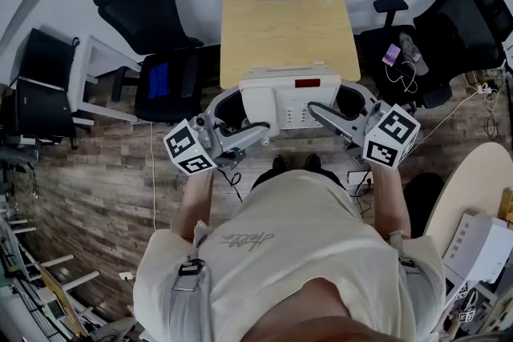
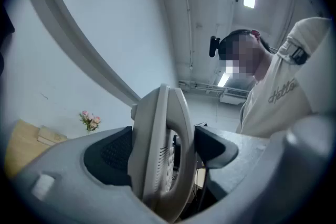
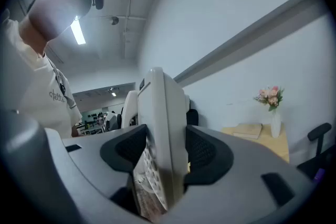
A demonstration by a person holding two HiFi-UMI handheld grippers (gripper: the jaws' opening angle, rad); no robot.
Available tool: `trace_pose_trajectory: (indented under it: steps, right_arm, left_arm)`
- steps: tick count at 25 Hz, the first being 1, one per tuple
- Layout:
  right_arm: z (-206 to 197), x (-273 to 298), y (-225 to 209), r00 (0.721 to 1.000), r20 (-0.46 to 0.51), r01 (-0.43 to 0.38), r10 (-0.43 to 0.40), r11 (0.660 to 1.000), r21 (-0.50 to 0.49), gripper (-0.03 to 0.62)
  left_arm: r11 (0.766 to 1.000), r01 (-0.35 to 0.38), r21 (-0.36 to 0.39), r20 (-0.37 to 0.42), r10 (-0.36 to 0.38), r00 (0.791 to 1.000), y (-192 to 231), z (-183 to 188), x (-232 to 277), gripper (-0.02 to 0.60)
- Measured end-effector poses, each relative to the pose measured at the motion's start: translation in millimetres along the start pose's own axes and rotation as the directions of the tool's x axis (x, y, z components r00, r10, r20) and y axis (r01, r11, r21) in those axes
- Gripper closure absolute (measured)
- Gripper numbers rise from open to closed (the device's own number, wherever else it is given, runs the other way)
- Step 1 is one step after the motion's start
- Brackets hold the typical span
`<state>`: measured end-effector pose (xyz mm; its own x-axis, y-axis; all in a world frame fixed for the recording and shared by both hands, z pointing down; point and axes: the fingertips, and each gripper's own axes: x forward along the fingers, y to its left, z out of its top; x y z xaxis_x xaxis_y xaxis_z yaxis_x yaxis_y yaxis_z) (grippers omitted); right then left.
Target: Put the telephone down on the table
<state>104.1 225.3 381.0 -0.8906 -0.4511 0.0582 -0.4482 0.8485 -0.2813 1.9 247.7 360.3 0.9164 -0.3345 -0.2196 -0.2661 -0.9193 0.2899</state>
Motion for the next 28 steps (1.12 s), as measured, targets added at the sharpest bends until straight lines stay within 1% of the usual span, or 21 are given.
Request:
trace_pose_trajectory:
  steps: [7, 13, 17, 24, 28]
  right_arm:
    - [3, -3, 2, 1.0, 0.011, -0.014, 0.014, 1.0, -0.01, 0.361]
    - [3, -2, 1, 0.999, 0.006, -0.038, 0.038, 0.999, -0.013, 0.361]
    - [3, -2, -2, 0.998, -0.006, -0.069, 0.069, 0.997, -0.017, 0.361]
    - [-8, -10, -34, 0.991, -0.022, -0.128, 0.128, 0.992, 0.015, 0.361]
    - [-11, -8, -55, 0.988, -0.039, -0.149, 0.15, 0.988, 0.035, 0.361]
  left_arm:
    - [1.0, 0.002, 0.014, 0.028, -0.002, 1.0, -4, 3, 0, 0.21]
    - [1.0, -0.027, 0.015, 0.035, 0.026, 0.999, -4, 1, 0, 0.21]
    - [0.998, -0.053, 0.023, 0.033, 0.053, 0.998, -6, -1, 2, 0.21]
    - [0.991, -0.131, 0.017, 0.034, 0.13, 0.991, 5, -20, 25, 0.209]
    - [0.988, -0.157, -0.002, 0.039, 0.157, 0.987, 21, -26, 36, 0.21]
